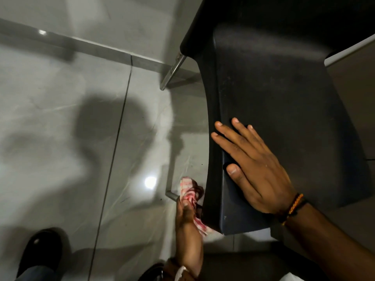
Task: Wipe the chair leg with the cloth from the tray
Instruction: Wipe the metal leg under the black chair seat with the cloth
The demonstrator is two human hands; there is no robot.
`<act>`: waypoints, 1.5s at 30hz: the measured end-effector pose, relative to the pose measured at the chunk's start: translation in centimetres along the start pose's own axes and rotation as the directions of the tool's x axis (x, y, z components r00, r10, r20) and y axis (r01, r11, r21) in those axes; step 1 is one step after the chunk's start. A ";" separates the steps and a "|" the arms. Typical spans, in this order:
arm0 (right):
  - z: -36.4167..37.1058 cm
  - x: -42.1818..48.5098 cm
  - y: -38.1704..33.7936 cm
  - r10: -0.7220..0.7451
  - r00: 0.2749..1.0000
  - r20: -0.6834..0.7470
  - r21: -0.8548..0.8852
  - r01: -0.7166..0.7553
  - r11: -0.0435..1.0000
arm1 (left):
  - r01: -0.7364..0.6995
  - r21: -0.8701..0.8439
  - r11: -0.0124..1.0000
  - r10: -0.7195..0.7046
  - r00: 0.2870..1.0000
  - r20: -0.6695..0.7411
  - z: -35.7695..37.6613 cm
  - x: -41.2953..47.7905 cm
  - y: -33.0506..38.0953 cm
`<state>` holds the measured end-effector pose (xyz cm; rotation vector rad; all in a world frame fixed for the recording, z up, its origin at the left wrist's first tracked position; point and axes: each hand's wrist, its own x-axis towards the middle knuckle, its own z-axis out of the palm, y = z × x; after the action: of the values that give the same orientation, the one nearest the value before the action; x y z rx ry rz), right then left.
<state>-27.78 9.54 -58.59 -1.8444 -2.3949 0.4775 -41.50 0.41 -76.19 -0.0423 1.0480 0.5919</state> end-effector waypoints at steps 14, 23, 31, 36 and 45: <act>0.4 0.0 0.1 0.004 1.000 -0.026 0.011 -0.003 1.000 | 0.033 0.345 0.938 0.010 0.992 -0.122 -3.6 2.7 5.3; 0.2 0.0 0.1 -0.004 1.000 -0.008 -0.002 0.003 1.000 | -0.108 0.464 0.879 0.069 0.993 0.099 -0.8 -6.1 4.9; 0.4 -0.1 0.3 -0.019 1.000 -0.015 0.001 0.019 1.000 | 0.115 0.560 0.820 -0.082 0.993 -0.083 -5.7 5.2 6.0; 0.0 -0.1 0.3 -0.019 0.999 0.046 -0.015 0.020 1.000 | 0.164 0.659 0.734 -0.196 0.980 -0.025 -5.4 5.6 8.3; -4.8 7.4 1.7 -0.058 0.994 0.091 -0.076 0.065 0.995 | -0.254 0.616 0.746 0.276 0.959 0.062 -0.7 2.8 23.6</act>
<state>-27.03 17.92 -55.46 -1.8101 -2.5557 0.4749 -52.36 21.35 -73.16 0.6969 1.2506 0.4746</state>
